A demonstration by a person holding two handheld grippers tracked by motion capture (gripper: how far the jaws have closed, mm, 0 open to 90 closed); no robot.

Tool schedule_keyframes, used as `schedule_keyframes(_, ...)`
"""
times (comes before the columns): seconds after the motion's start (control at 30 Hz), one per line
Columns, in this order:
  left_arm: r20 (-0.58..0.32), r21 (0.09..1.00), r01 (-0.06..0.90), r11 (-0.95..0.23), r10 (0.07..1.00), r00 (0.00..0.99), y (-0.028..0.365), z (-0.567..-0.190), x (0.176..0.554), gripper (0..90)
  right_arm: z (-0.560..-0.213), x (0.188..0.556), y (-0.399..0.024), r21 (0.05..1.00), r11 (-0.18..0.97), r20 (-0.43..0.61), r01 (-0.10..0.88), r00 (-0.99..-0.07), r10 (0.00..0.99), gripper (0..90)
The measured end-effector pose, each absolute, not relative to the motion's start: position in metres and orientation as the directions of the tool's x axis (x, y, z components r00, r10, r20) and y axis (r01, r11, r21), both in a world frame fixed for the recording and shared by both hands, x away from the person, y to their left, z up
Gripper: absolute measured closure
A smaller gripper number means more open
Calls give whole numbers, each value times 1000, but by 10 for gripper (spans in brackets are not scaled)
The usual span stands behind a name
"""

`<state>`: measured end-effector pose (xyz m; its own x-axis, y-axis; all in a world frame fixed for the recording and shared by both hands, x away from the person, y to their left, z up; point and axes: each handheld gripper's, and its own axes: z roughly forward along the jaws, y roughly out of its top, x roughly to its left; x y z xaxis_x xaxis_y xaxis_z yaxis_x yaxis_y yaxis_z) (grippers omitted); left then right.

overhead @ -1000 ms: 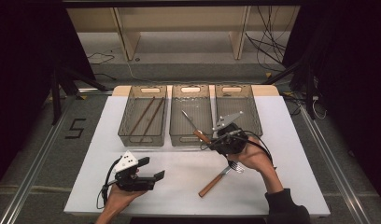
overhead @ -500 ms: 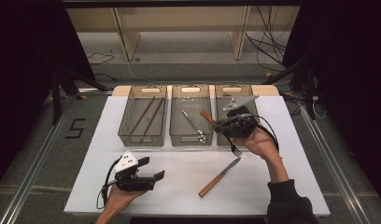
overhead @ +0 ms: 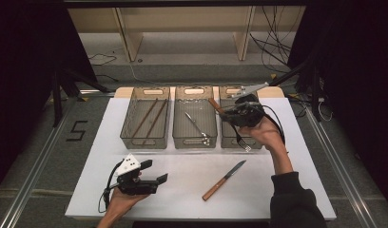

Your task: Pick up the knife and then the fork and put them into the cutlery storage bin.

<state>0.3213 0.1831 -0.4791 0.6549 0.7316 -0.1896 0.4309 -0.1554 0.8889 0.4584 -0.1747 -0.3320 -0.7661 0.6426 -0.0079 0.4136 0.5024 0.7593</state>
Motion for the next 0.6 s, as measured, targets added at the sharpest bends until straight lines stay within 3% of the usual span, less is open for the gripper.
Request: schedule_keyframes(0.6,-192,889,432,-152,733,652,184,-479,321,161,-325,499,-188,778,402,28,482,-667,744,772)
